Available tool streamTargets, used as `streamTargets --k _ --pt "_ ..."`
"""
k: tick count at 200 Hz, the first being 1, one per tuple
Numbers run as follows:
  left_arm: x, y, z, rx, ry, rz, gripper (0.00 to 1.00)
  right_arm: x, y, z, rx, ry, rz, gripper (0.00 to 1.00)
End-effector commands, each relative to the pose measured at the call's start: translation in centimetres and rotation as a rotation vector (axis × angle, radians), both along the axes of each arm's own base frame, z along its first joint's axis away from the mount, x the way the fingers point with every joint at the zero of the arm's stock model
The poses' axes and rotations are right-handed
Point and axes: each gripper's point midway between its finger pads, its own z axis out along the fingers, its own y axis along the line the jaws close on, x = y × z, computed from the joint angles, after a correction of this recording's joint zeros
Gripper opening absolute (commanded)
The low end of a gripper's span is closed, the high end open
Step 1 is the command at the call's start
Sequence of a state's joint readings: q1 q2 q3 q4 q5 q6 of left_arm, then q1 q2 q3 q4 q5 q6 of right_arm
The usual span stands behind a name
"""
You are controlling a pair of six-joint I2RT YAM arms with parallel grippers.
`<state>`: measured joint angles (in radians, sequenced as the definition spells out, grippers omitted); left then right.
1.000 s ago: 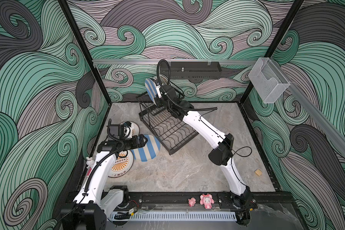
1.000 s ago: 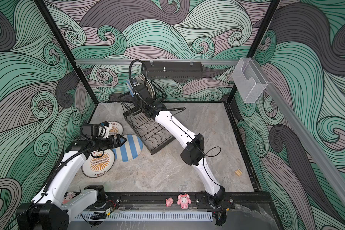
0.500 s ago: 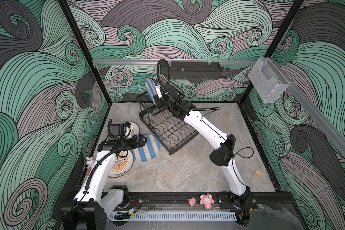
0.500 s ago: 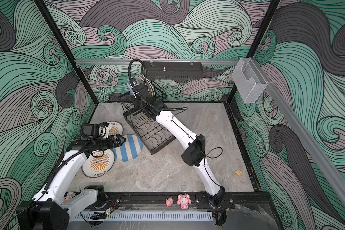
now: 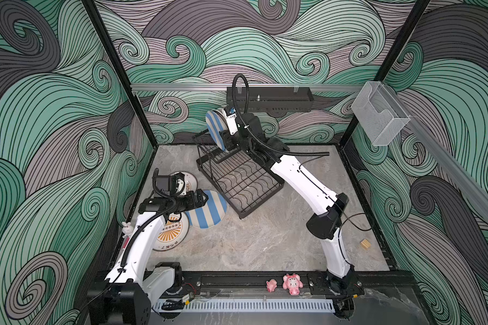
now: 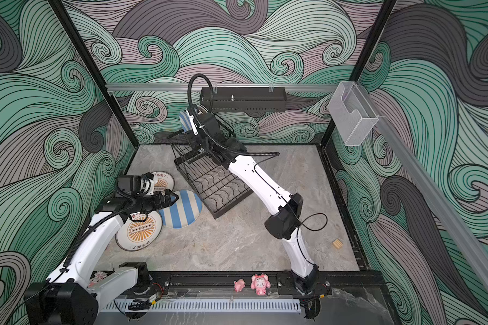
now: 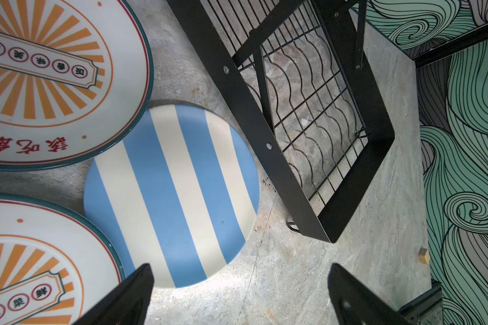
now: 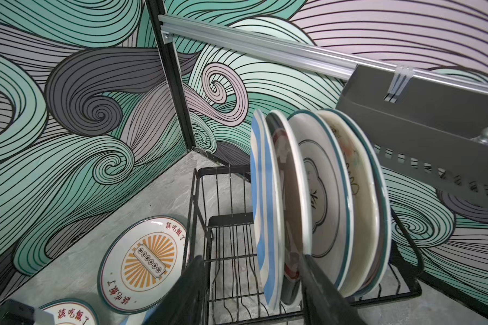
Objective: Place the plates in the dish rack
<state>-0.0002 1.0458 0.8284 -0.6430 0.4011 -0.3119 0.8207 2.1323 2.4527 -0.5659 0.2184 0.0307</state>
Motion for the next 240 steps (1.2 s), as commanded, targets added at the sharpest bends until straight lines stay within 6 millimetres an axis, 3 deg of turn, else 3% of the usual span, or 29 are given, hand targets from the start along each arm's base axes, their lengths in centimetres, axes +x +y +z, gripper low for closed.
streamTargets --k 1,39,67,94,112,118,143,189,218,240 --pt "0.0 0.0 -0.2 -0.020 0.023 0.010 0.99 -1.3 -0.1 0.8 0.025 0.038 0.042 0.54" --pt "0.6 0.0 -0.1 -0.031 0.032 0.023 0.99 -3.3 -1.2 3.2 0.067 0.064 0.109 0.58" --pt "1.0 0.1 0.0 -0.028 0.041 0.033 0.99 -5.4 -3.6 5.3 0.122 0.097 0.159 0.62" --pt "1.0 0.4 -0.5 -0.014 0.076 0.050 0.98 -8.4 -6.3 4.4 0.087 0.135 0.195 0.65" --pt "0.9 0.7 -0.9 -0.005 0.099 0.062 0.99 -10.0 -8.1 0.7 0.026 0.201 0.184 0.70" --pt "0.9 0.7 -1.0 -0.006 0.106 0.064 0.99 -10.7 -9.2 0.4 0.021 0.207 0.162 0.72" --pt "0.5 0.8 -1.5 -0.006 0.127 0.084 0.99 -12.4 -13.7 -6.3 -0.018 0.317 0.027 0.79" --pt "0.0 1.2 -2.9 0.009 0.137 0.113 0.99 -14.0 -20.8 -17.5 0.103 0.550 -0.237 0.81" --pt "-0.2 1.1 -3.1 -0.007 0.143 0.122 0.99 -13.8 -22.8 -22.1 0.199 0.625 -0.362 0.83" --pt "-0.4 1.1 -3.5 -0.011 0.144 0.130 0.99 -12.4 -22.8 -23.3 0.285 0.622 -0.390 0.86"
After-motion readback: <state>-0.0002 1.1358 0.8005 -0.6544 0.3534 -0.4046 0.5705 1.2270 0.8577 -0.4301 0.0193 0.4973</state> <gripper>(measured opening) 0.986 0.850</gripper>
